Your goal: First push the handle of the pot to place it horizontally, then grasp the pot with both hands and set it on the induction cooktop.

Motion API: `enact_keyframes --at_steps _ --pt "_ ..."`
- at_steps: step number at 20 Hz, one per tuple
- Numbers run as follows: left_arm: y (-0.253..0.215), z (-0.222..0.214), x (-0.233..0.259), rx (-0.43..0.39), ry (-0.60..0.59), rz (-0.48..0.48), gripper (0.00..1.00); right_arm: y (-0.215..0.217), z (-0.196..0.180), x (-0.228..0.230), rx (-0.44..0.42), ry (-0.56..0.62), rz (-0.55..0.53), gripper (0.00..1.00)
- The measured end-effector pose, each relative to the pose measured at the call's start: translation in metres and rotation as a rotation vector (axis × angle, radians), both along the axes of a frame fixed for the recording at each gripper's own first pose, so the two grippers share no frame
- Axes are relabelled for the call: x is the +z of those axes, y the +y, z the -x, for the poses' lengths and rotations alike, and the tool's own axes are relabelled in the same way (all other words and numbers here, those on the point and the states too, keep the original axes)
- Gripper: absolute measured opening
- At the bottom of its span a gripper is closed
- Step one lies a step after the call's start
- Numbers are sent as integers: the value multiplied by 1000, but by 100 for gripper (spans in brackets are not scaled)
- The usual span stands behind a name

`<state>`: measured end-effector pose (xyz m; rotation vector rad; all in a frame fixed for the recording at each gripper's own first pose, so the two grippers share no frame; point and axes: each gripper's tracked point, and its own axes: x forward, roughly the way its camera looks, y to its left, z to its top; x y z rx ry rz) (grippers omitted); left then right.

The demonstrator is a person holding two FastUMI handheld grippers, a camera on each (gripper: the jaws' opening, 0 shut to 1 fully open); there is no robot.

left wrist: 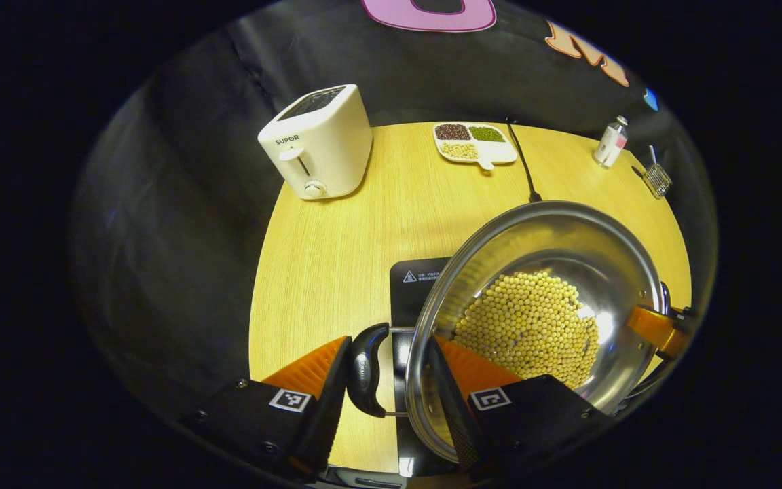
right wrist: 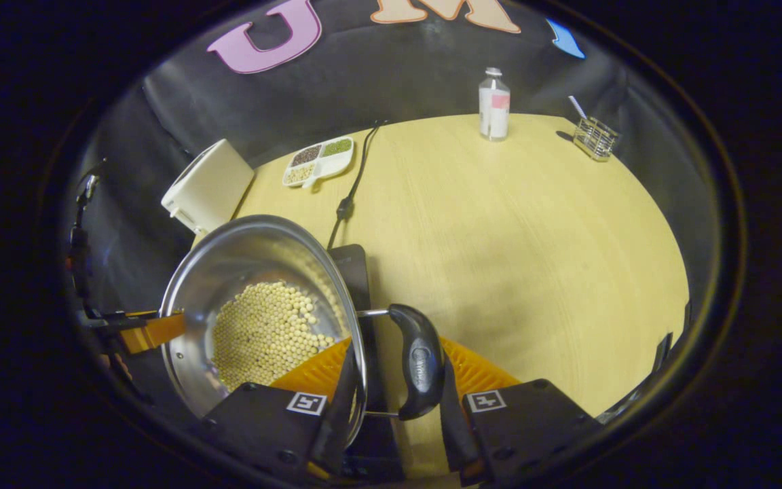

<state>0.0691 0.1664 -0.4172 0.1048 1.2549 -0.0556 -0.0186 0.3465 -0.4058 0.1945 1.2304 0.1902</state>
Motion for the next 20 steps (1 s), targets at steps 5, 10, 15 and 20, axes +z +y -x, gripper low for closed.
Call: enact_keyframes --at_steps 5,10,15,20 --pt "3 -4 0 -20 -10 1 70 3 0 -1 1 -2 -2 60" --pt "5 -4 2 -9 -14 3 71 5 -4 -1 2 -2 -13 60" --pt "5 -4 2 -3 -16 4 71 3 -5 -1 10 -8 -13 60" --pt "6 -5 4 -4 -24 13 74 3 -4 -1 12 -10 -12 56"
